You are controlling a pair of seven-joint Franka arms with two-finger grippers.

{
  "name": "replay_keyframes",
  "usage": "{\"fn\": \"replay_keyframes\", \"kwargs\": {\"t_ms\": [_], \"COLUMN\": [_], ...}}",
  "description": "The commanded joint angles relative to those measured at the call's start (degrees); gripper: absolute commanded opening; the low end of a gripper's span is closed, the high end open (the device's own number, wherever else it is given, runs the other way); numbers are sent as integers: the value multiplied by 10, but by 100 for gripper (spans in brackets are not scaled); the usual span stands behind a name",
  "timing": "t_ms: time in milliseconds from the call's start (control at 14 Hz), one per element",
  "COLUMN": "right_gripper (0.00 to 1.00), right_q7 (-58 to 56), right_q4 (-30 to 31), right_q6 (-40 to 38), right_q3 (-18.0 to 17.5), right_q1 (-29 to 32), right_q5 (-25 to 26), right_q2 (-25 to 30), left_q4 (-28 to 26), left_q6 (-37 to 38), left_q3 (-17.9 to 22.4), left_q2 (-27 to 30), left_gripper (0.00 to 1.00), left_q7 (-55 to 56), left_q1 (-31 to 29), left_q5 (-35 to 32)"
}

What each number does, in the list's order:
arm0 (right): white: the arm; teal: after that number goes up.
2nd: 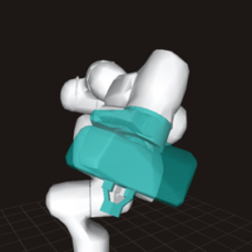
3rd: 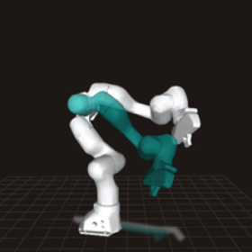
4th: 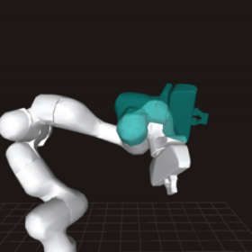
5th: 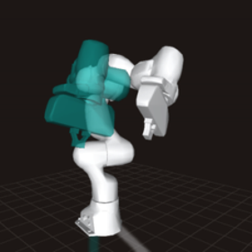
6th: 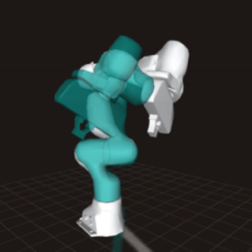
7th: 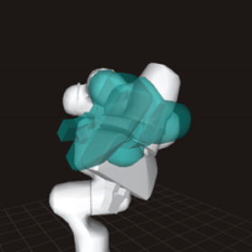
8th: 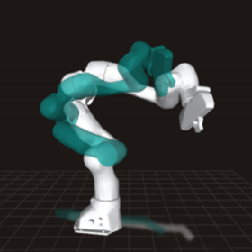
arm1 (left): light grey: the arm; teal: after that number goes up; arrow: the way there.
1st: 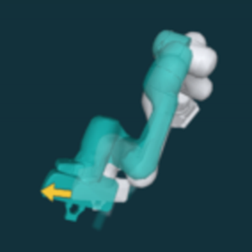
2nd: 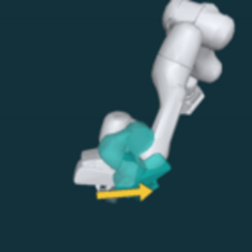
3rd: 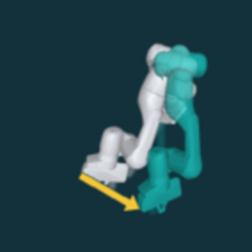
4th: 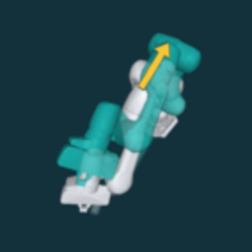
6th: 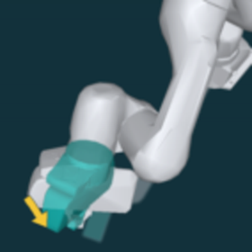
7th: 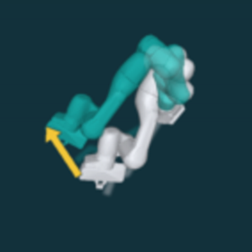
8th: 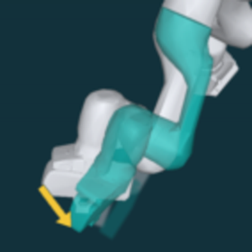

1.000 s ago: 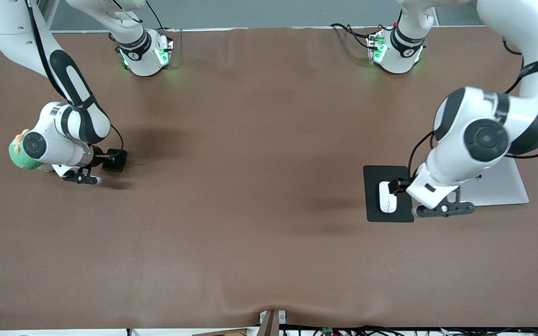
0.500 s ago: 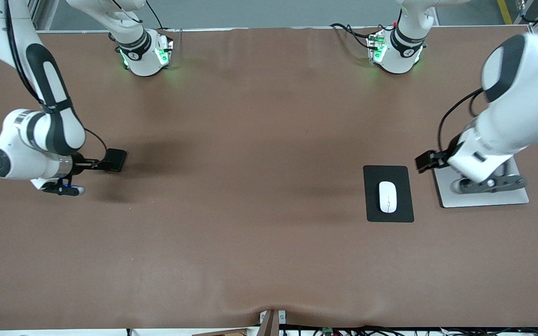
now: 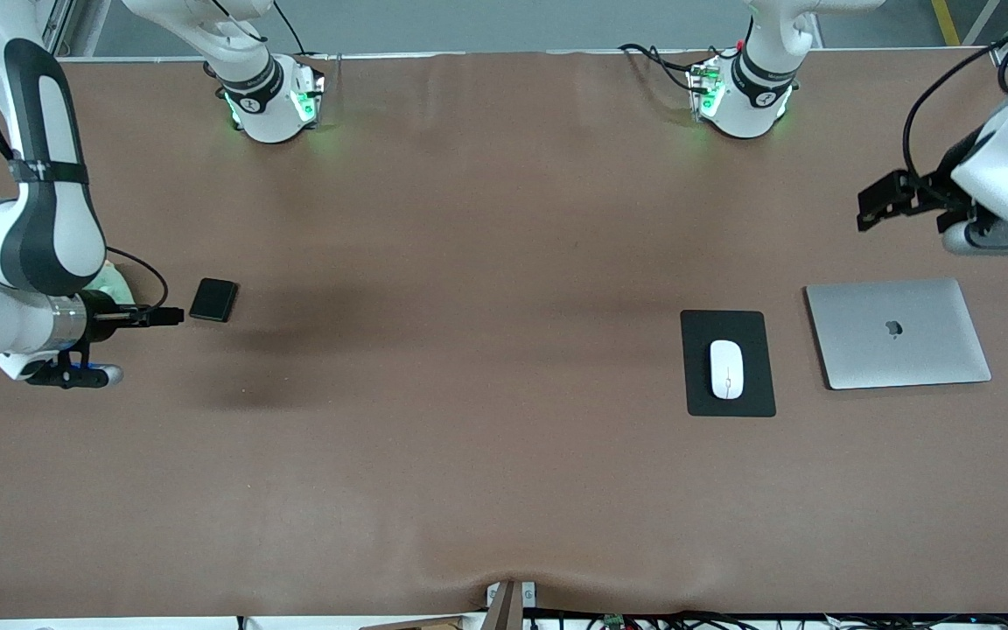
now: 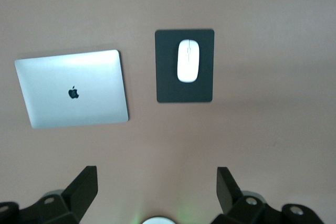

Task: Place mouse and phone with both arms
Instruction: 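Open the right gripper by the plush while the left gripper withdraws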

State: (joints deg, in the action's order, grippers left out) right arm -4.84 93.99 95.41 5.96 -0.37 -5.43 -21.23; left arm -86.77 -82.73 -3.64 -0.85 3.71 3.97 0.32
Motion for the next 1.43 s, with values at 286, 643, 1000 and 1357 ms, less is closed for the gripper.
{"fn": "replay_keyframes", "kwargs": {"t_ms": [286,643,1000,1357], "right_gripper": [100,100,100,100], "right_q7": [-5,-3,0,1], "right_q4": [-49,-152,-217,-264], "right_q6": [-1,-50,-136,-237], "right_q3": [-7,-3,-2,-5], "right_q1": [-9,9,9,14], "right_q5": [17,20,21,19], "right_q2": [-28,-29,-15,28], "left_q4": [-24,-23,-19,-19], "left_q6": [13,18,8,-17], "left_q3": [0,1,6,6], "left_q2": [23,24,10,1], "left_gripper": [100,100,100,100], "left_q7": [-21,-38,-46,-46], "left_q1": [3,2,-5,-4], "left_q5": [-1,-23,-19,-16]}}
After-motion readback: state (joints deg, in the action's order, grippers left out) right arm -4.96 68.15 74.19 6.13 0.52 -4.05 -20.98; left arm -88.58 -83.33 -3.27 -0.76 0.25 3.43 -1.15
